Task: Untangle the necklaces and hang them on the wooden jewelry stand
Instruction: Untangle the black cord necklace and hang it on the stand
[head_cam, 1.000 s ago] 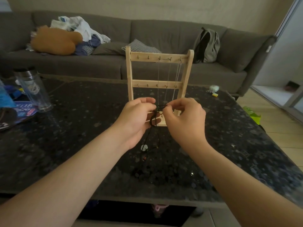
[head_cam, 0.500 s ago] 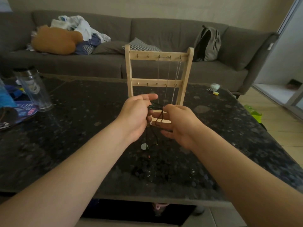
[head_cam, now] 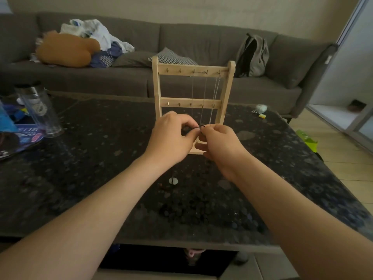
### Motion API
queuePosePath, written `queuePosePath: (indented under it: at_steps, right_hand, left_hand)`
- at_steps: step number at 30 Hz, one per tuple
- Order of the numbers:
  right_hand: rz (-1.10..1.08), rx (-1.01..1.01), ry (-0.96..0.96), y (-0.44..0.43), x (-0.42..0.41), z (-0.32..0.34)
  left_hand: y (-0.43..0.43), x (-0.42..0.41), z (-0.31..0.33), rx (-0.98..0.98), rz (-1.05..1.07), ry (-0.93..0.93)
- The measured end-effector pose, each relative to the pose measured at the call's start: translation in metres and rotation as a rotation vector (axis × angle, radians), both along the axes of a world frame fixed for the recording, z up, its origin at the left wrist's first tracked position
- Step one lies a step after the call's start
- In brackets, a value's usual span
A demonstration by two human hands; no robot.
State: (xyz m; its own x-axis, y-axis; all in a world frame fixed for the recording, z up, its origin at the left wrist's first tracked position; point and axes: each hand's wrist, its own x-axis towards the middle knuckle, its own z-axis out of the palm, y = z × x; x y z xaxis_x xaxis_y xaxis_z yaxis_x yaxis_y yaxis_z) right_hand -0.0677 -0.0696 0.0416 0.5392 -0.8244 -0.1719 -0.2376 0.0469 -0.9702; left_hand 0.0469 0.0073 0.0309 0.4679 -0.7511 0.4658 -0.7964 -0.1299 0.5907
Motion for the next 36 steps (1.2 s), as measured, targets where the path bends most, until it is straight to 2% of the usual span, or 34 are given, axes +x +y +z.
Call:
queuePosePath:
  at_steps: [2, 4, 10, 13, 17, 24, 27, 32, 36]
  right_hand:
    - [-0.012, -0.051, 0.026, 0.0, -0.003, 0.0]
    - [-0.016, -0.091, 0.045, 0.001, -0.005, 0.0]
    - [-0.039, -0.131, 0.08, 0.004, -0.01, 0.009]
    - [-0.079, -0.012, 0.072, 0.008, -0.005, 0.011]
    - [-0.132, 0.237, -0.001, 0.01, 0.001, 0.011]
    - [-0.126, 0.343, -0.112, -0.003, 0.003, 0.007]
    - [-0.134, 0.344, -0.154, -0.007, 0.004, 0.004]
    - [-0.093, 0.312, -0.218, -0.01, 0.0, 0.001]
    - [-0.056, 0.257, -0.232, -0.01, 0.003, -0.002]
  left_hand:
    - [0.0, 0.0, 0.001, 0.009, -0.005, 0.031]
    - [0.0, -0.001, 0.002, 0.02, -0.017, 0.145]
    - [-0.002, -0.009, 0.009, 0.031, 0.014, 0.874]
    - [-0.004, -0.011, 0.009, 0.016, 0.013, 1.032]
    - [-0.002, -0.018, 0.011, -0.032, -0.107, 1.243]
    - [0.007, -0.006, 0.018, -0.098, -0.224, 1.242]
    - [0.01, 0.002, 0.018, -0.106, -0.23, 1.076]
    - [0.013, 0.008, 0.013, 0.058, -0.319, 0.853]
    - [0.013, 0.014, 0.008, 0.096, -0.27, 0.702]
